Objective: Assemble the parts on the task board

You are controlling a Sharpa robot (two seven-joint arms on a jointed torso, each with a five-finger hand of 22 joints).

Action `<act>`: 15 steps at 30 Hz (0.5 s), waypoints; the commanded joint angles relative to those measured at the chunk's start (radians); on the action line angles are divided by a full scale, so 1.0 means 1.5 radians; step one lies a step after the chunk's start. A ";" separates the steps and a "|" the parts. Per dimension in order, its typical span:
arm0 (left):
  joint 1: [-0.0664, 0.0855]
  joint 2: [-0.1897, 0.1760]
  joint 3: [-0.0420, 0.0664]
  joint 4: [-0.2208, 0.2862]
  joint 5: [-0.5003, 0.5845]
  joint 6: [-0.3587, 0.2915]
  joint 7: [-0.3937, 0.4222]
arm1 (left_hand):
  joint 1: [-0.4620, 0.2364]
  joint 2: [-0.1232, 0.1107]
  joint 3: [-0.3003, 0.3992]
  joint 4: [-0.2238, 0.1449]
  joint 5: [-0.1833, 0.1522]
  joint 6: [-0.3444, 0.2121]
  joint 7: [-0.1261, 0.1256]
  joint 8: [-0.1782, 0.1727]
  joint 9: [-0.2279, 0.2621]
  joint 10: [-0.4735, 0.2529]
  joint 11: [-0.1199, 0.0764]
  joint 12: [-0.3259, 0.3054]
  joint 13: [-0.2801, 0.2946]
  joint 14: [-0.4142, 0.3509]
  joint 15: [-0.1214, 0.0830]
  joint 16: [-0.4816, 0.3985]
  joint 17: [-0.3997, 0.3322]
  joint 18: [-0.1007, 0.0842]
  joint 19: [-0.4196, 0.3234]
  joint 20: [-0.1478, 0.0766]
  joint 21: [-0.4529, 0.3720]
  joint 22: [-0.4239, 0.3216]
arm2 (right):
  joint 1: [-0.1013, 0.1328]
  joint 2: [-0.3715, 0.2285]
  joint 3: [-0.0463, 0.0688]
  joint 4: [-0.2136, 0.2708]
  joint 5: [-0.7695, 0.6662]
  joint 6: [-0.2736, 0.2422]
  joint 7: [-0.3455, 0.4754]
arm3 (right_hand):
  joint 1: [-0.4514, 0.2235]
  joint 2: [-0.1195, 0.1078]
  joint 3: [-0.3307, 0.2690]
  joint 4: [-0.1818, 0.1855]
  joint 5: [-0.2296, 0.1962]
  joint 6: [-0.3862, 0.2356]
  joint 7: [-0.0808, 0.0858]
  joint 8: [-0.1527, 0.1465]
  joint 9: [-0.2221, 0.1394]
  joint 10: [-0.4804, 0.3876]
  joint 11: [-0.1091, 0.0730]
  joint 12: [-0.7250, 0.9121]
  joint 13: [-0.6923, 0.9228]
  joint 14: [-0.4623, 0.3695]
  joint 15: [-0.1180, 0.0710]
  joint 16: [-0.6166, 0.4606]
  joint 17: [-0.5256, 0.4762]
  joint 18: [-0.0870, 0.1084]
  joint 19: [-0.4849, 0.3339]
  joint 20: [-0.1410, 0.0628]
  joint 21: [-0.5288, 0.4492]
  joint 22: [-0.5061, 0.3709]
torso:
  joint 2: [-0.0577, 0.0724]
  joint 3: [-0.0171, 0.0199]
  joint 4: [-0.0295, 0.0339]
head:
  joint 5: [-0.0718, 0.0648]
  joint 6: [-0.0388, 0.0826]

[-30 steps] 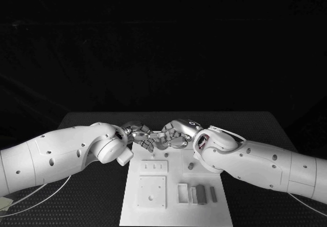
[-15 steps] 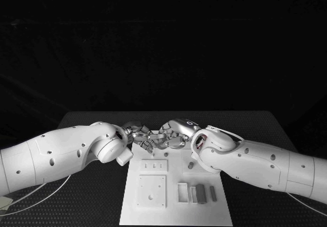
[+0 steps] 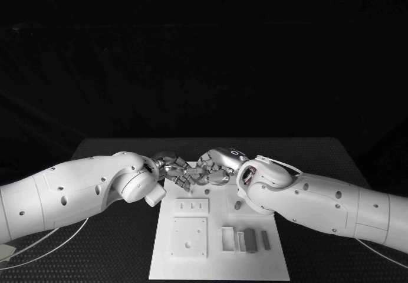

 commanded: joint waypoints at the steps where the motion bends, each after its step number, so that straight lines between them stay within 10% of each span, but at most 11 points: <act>1: 0.001 0.002 0.001 0.003 0.020 -0.004 0.008 | 0.012 0.002 0.010 0.000 0.000 0.008 -0.001 0.003 0.001 0.007 -0.002 0.002 0.002 0.006 0.000 -0.002 0.002 0.007 0.003 -0.003 0.002 0.001 | 0.000 0.003 0.000 0.001 -0.008 0.014 0.004 | -0.005 -0.004 -0.002 0.000 -0.003 0.029 0.025 0.002 0.001 0.003 0.001 0.000 -0.001 0.002 -0.001 0.000 -0.001 0.014 0.001 -0.003 0.002 0.009 | 0.000 0.0000 0.0004 | 0.000 -0.002; 15: 0.001 0.000 0.001 0.003 0.019 -0.005 0.005 | 0.090 0.013 0.066 -0.003 0.000 0.018 -0.006 0.008 0.008 0.019 -0.007 0.001 0.013 0.013 -0.003 -0.003 0.017 0.004 0.003 -0.004 0.001 0.008 | 0.000 0.003 0.000 -0.001 -0.008 0.015 0.003 | -0.006 -0.003 -0.002 0.000 -0.003 0.030 0.024 0.002 0.001 0.003 0.000 0.000 -0.001 0.002 -0.001 0.000 -0.002 0.014 0.001 -0.003 0.002 0.009 | 0.000 0.0002 0.0000 | -0.001 -0.003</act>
